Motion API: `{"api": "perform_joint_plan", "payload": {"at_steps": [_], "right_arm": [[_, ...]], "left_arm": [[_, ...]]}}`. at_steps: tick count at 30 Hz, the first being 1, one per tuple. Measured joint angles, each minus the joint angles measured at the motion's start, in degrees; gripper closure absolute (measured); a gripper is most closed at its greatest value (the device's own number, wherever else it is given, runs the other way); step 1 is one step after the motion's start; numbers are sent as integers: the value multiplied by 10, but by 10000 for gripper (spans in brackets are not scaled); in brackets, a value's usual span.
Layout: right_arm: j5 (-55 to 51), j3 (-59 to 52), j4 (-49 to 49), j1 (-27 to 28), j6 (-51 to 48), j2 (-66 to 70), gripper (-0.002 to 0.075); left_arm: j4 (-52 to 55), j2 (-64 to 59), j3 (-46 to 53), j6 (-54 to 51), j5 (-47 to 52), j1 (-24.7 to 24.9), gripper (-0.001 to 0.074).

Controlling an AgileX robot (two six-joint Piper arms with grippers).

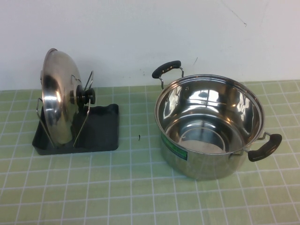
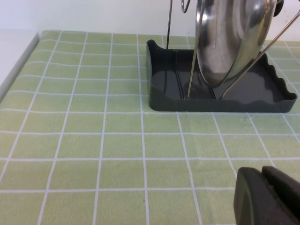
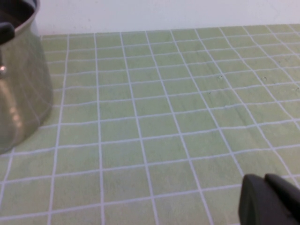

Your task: Put pot lid on rack

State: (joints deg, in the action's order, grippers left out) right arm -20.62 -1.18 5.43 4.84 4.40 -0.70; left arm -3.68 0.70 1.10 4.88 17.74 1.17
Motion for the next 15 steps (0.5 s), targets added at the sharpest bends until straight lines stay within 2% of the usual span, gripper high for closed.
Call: {"api": "perform_joint_plan", "payload": {"at_steps": [15], "right_arm": [[-1, -1, 0, 0, 7, 0, 727]], "left_arm": [[0, 0, 0, 0, 0, 0, 736]]}}
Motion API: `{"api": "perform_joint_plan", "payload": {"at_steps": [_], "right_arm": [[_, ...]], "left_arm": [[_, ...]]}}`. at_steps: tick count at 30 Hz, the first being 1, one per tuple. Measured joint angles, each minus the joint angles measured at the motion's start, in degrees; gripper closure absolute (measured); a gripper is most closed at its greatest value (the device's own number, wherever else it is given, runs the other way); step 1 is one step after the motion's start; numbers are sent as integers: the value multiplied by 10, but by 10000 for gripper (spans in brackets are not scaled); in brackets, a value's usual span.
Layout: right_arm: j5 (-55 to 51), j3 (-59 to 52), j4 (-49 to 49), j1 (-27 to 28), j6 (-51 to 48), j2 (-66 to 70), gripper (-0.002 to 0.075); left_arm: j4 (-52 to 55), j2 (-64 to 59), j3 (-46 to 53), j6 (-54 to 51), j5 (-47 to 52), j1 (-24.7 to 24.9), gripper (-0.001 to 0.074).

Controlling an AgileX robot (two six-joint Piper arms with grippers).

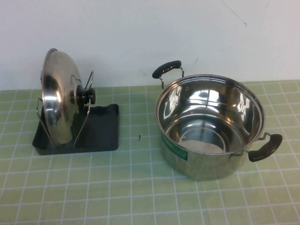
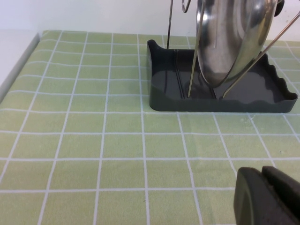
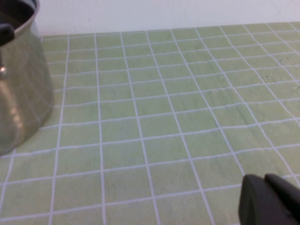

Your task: Put pot lid on rack

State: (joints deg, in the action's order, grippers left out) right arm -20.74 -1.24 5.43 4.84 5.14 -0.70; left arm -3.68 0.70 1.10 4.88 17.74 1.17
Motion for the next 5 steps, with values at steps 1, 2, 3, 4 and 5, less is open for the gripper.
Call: {"api": "perform_joint_plan", "payload": {"at_steps": [1, 2, 3, 4, 5], "right_arm": [[0, 0, 0, 0, 0, 0, 727], [0, 0, 0, 0, 0, 0, 727], [0, 0, 0, 0, 0, 0, 727], [0, 0, 0, 0, 0, 0, 727], [0, 0, 0, 0, 0, 0, 727]], "left_arm": [[0, 0, 0, 0, 0, 0, 736], [0, 0, 0, 0, 0, 0, 736], [0, 0, 0, -1, 0, 0, 736], [0, 0, 0, -1, 0, 0, 736], [0, 0, 0, -1, 0, 0, 736]]}}
